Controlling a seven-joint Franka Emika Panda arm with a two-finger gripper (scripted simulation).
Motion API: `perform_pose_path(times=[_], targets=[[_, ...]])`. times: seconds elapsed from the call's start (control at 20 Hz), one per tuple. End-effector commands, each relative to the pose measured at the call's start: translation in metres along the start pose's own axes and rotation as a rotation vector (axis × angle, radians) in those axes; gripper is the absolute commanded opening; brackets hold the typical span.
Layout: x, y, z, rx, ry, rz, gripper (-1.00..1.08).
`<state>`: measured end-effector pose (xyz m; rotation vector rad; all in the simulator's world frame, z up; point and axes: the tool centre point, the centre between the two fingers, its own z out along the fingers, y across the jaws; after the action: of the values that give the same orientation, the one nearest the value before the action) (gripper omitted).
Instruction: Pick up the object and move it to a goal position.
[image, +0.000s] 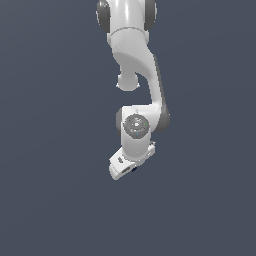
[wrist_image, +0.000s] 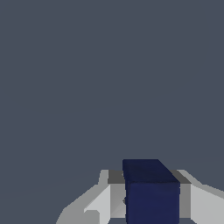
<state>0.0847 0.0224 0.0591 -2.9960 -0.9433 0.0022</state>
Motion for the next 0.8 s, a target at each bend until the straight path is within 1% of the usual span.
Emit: perform_pose_path(times=[0.0,0.75], targets=[[-0.010,0.009,-0.020,-0.001,0.001,0.001,-1.00],[-0.084,0.077,-0.171,0.000,0.002,0.000,-1.00]])
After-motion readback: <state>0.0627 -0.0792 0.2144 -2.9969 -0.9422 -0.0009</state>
